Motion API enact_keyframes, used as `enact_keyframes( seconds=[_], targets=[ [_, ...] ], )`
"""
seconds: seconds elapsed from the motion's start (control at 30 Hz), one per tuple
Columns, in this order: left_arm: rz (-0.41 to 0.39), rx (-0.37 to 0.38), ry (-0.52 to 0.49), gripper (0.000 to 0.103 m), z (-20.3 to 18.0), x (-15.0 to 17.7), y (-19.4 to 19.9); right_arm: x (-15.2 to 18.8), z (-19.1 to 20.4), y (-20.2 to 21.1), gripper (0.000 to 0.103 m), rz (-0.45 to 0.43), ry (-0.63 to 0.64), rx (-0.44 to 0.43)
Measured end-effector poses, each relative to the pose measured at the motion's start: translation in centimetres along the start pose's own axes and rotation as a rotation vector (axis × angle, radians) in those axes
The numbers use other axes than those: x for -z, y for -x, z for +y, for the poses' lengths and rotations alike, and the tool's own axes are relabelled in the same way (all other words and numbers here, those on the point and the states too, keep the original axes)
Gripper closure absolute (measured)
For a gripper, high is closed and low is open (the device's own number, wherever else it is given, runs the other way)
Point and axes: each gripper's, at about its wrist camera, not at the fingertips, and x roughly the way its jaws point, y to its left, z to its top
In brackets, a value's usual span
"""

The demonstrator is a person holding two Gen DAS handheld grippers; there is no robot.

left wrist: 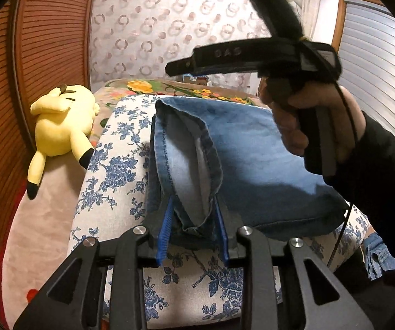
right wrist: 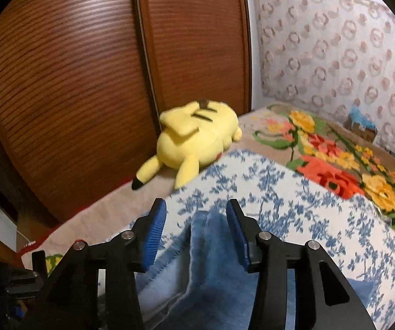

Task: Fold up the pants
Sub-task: 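Open the left tool and smooth the folded jeans with both open tools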

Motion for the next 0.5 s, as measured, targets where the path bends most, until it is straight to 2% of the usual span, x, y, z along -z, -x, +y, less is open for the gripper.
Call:
enact_keyframes(
  seconds=[0.23, 0.5],
  targets=[
    [-0.003, 0.007, -0.015, 0.073, -0.6, -0.3, 0.0, 2.2, 0.1, 3.5, 0.055, -0.045, 0.022, 0.039],
    [0.025, 0.021, -0.038, 0.073, -1.8, -0.4, -1.8, 7.9, -2.0, 8.2, 0.055, -0.042, -0.059, 0.106]
  ],
)
